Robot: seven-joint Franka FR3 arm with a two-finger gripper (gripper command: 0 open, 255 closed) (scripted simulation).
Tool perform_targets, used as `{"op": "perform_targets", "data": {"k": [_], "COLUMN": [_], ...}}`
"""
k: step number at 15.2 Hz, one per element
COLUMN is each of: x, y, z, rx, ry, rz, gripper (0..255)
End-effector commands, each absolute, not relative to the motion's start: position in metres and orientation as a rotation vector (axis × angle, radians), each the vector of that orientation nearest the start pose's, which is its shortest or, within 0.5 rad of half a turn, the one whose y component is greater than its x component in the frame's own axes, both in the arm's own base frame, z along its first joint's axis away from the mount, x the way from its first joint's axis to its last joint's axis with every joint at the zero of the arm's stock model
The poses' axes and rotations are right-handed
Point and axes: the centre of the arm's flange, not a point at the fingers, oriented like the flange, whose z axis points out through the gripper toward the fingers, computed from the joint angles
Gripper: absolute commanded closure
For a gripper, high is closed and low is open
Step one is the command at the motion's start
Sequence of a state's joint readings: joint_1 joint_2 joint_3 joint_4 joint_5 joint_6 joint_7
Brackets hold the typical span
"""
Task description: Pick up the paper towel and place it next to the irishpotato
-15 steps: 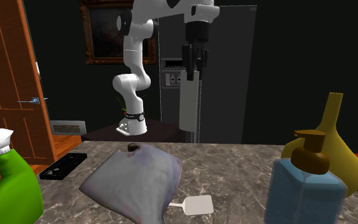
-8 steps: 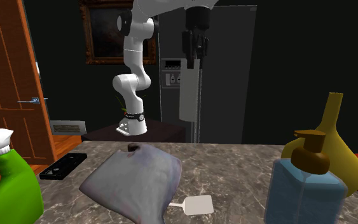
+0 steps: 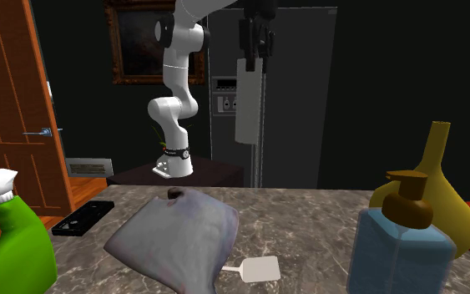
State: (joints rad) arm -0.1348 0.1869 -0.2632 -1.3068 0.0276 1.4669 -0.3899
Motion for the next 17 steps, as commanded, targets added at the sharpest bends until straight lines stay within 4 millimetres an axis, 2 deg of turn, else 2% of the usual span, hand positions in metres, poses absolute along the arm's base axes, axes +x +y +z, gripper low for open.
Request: {"op": "perform_targets", "data": {"k": [1, 11, 17], "x": [0.56, 0.56, 0.513], "y": [-0.214, -0.214, -0.272], "z": [0.645, 0.696, 0.67], "rx": [-3.153, -3.153, -3.153], "ry": [0.002, 0.002, 0.002], "rz": [0.043, 0.043, 0.043], "gripper": [255, 255, 255]}}
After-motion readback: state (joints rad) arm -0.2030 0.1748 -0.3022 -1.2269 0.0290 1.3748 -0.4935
